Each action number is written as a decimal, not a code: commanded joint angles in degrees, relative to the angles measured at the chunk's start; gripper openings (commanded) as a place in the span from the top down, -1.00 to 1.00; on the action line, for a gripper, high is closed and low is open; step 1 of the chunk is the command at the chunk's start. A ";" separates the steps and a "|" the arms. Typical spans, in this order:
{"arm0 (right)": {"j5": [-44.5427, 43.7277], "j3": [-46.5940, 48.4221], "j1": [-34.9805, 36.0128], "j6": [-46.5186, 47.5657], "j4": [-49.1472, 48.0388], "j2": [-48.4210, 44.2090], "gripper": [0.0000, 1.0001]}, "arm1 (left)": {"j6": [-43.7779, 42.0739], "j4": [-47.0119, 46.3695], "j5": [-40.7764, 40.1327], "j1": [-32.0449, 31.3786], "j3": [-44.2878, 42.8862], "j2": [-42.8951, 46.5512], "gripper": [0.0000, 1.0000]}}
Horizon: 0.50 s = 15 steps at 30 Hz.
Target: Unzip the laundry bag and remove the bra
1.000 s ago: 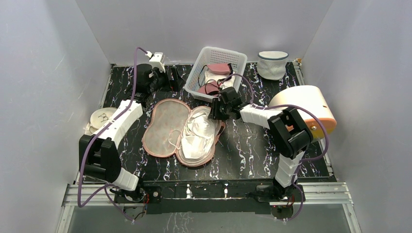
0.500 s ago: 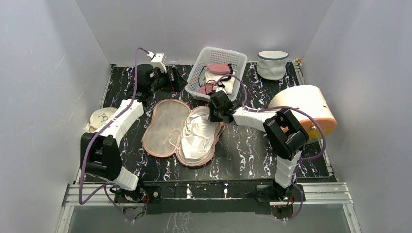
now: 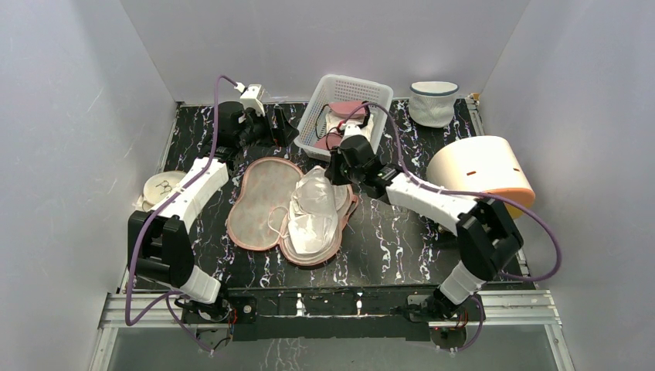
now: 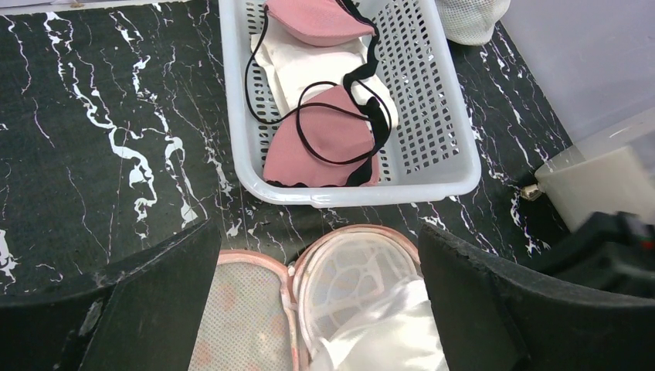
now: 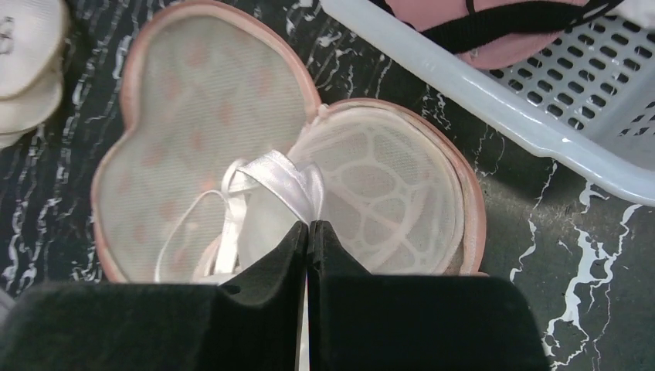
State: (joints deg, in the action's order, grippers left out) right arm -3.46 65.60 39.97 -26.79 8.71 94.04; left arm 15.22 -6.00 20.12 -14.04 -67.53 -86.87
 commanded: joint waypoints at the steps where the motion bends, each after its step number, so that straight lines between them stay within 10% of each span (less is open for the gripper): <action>1: 2.42 -1.75 0.02 0.64 -3.90 -6.32 1.00 | -0.28 -0.97 0.94 0.11 -1.99 0.46 -0.97; 15: 7.16 3.03 -0.02 -3.27 -7.98 -18.01 1.00 | 0.07 -0.68 1.05 0.13 -2.26 0.00 -0.97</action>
State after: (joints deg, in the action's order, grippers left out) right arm 2.17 64.07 39.97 -28.69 6.15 78.94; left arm 15.42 -5.96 20.18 -14.04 -67.53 -86.98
